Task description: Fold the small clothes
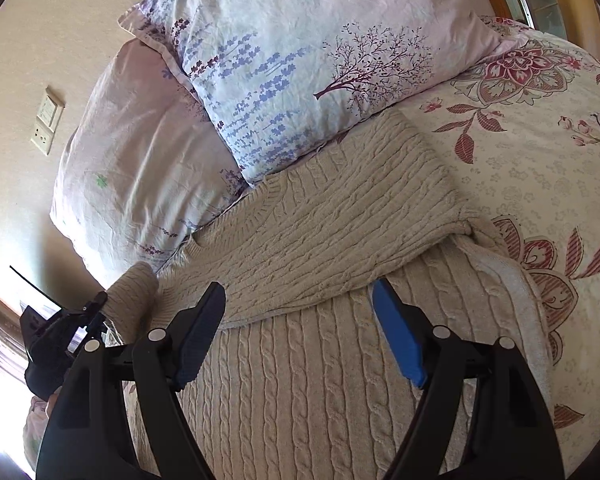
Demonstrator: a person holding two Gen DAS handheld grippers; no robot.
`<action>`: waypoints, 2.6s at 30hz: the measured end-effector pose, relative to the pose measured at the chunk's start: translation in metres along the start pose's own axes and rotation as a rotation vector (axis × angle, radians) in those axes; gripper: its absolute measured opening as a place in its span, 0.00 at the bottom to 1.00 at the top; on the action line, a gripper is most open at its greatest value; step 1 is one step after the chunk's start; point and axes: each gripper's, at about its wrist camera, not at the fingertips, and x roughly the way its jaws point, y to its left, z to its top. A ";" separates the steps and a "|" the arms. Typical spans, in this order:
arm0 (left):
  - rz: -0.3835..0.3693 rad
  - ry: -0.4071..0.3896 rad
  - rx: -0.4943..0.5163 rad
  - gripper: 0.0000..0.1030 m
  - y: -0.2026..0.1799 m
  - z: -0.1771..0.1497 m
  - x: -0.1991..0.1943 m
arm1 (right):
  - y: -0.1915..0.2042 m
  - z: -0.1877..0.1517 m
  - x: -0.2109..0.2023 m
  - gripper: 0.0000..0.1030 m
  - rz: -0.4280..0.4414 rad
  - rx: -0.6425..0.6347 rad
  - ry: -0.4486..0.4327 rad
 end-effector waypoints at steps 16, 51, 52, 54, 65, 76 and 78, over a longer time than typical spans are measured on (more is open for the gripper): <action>-0.007 0.106 -0.320 0.30 0.065 -0.023 0.013 | -0.003 -0.004 0.003 0.75 -0.005 -0.001 0.022; 0.125 0.317 1.078 0.76 -0.139 -0.144 0.097 | -0.025 0.028 -0.024 0.72 0.022 0.014 -0.026; 0.125 0.297 1.085 0.84 -0.137 -0.140 0.086 | -0.019 0.030 -0.020 0.70 0.039 -0.001 -0.004; 0.111 0.280 1.027 0.87 -0.124 -0.122 0.066 | 0.000 0.031 -0.013 0.69 0.067 -0.061 0.041; 0.373 0.239 0.546 0.78 0.007 -0.011 0.007 | 0.169 -0.044 0.060 0.65 -0.138 -0.907 0.069; 0.484 0.252 0.564 0.76 0.031 -0.015 0.010 | 0.129 0.005 0.086 0.06 -0.347 -0.655 -0.038; 0.480 0.252 0.548 0.76 0.035 -0.015 0.010 | 0.093 0.023 0.070 0.06 -0.299 -0.460 -0.028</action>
